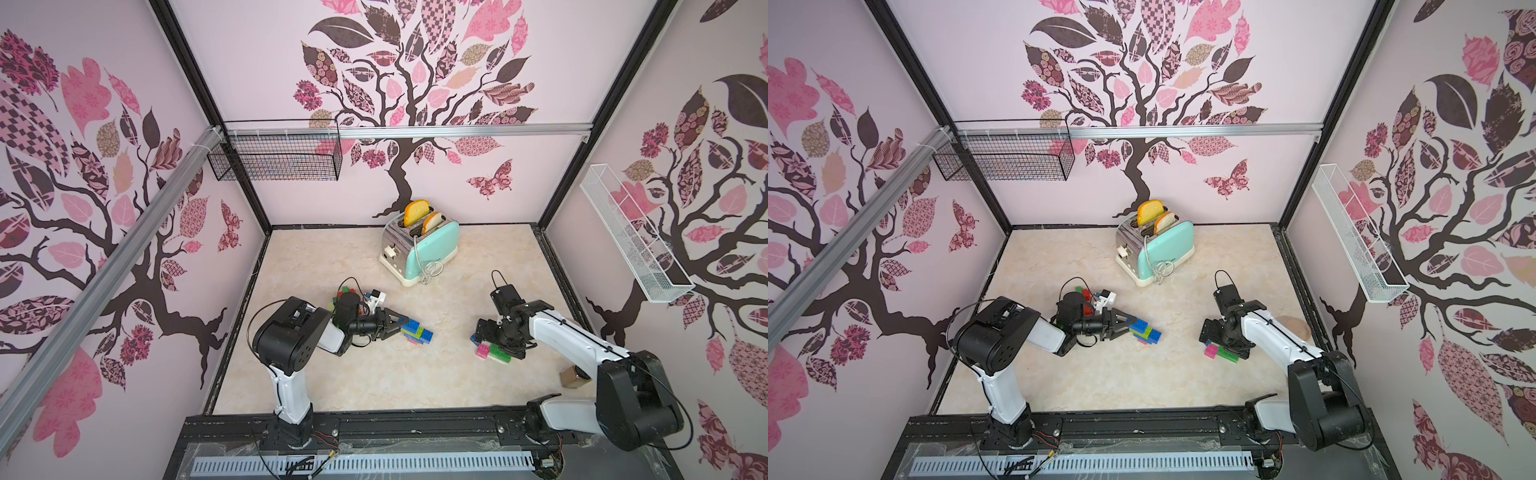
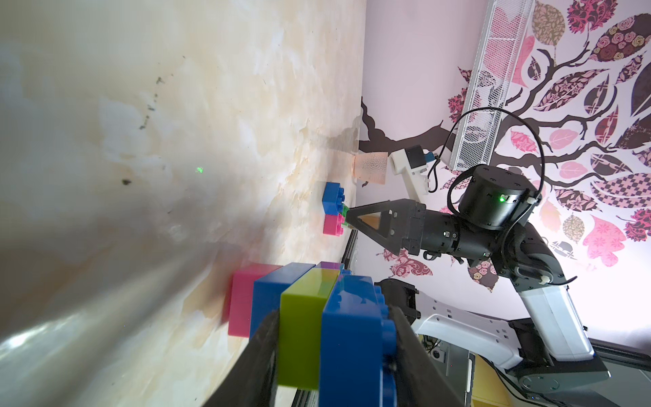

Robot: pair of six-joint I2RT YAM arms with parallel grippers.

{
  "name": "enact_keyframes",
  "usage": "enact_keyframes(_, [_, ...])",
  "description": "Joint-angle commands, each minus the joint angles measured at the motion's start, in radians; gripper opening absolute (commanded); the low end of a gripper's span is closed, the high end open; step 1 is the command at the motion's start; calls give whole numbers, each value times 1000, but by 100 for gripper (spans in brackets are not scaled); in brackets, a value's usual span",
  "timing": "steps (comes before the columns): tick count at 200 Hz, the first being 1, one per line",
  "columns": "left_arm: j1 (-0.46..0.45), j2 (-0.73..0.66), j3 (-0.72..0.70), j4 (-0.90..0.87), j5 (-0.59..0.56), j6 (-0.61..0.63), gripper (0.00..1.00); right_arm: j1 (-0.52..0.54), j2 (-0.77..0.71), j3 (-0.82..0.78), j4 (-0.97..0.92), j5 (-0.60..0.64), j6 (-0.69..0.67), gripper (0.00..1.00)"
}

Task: Assemble a heart with lego
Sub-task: Move the lego brick at the center of the board.

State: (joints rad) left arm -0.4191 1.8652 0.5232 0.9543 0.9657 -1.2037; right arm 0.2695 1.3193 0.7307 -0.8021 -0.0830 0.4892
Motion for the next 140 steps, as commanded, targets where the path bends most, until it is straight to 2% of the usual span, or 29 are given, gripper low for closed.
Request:
enact_keyframes(1, [-1, -20, 3, 4, 1, 13, 36, 4, 50, -22, 126, -111, 3, 100])
enact_keyframes(58, [-1, -39, 11, -34, -1, 31, 36, 121, 236, 184, 194, -124, 19, 100])
enact_keyframes(85, [-2, -53, 12, -55, -2, 42, 36, 135, 318, 270, 221, -128, 19, 99])
enact_keyframes(116, [-2, -47, 14, -51, -1, 38, 36, 135, 386, 404, 169, -72, -62, 99])
enact_keyframes(140, [-3, -50, 13, -51, -1, 39, 36, 139, 343, 465, 103, 3, -165, 100])
